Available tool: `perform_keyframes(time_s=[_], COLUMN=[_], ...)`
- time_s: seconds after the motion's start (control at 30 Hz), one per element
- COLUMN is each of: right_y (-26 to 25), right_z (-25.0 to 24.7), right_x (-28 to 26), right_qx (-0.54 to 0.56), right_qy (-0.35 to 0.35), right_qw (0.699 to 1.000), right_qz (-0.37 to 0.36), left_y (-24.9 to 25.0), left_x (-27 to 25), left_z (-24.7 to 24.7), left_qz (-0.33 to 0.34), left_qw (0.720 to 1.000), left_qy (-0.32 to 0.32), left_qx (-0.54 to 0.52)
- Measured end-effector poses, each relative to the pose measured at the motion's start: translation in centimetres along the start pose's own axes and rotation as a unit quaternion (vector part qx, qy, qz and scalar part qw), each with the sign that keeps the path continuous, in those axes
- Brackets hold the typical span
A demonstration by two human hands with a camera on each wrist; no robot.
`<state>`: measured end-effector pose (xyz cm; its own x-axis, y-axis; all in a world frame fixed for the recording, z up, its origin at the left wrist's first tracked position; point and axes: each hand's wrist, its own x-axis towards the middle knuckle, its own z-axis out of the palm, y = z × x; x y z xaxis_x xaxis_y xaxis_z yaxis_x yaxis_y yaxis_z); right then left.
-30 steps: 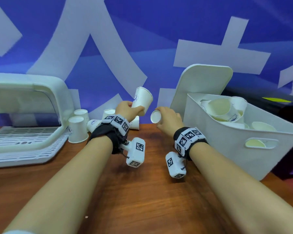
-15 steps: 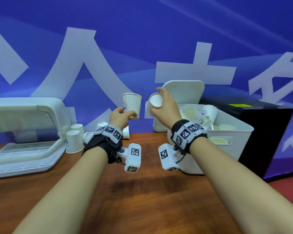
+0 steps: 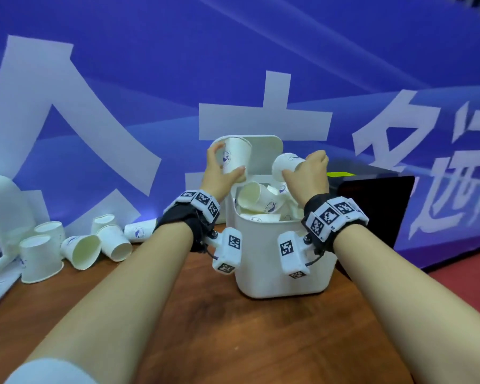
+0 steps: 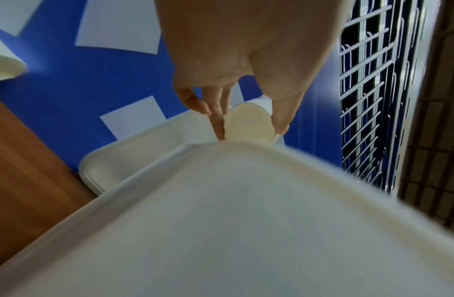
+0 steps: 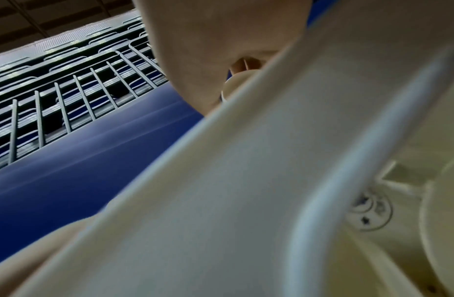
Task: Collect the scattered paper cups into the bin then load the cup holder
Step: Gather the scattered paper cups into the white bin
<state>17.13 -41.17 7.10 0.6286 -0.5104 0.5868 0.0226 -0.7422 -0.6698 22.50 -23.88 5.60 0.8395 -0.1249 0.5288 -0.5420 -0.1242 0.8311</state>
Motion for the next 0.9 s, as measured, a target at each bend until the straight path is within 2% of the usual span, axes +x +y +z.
perform_keyframes(time_s=[0.1, 0.17, 0.37, 0.43, 0.53, 0.63, 0.73, 0.83, 0.9], right_y=[1.2, 1.8, 3.1, 3.3, 2.5, 1.5, 1.4, 0.9, -0.1], right_z=[-0.4, -0.5, -0.1, 0.6, 1.2, 1.1, 1.2, 1.6, 1.8], right_x=[0.9, 1.1, 1.3, 1.3, 0.8, 0.4, -0.1, -0.4, -0.9], right_qx=[-0.044, -0.081, -0.250, -0.299, -0.350, -0.312, -0.259, -0.209, -0.169], right_qy=[0.024, 0.012, -0.122, -0.198, -0.306, -0.343, -0.355, -0.329, -0.314], right_qw=[0.998, 0.996, 0.959, 0.931, 0.885, 0.886, 0.897, 0.919, 0.932], right_qz=[0.043, 0.038, 0.052, 0.065, 0.022, 0.013, 0.040, 0.050, 0.057], left_y=[-0.5, -1.0, -3.3, -3.4, -3.1, -3.1, -3.7, -4.4, -4.8], left_x=[1.7, 2.4, 3.2, 3.1, 3.1, 3.0, 3.0, 3.4, 3.6], left_z=[2.2, 2.8, 2.7, 2.5, 3.1, 3.6, 3.2, 2.6, 2.4], left_qz=[-0.015, -0.033, -0.053, -0.083, -0.126, -0.138, -0.165, -0.168, -0.179], left_qw=[0.996, 0.993, 0.978, 0.957, 0.914, 0.897, 0.911, 0.934, 0.938], left_qy=[0.023, 0.023, -0.037, -0.088, -0.186, -0.209, -0.199, -0.191, -0.183], left_qx=[0.087, 0.109, 0.200, 0.264, 0.338, 0.364, 0.323, 0.251, 0.232])
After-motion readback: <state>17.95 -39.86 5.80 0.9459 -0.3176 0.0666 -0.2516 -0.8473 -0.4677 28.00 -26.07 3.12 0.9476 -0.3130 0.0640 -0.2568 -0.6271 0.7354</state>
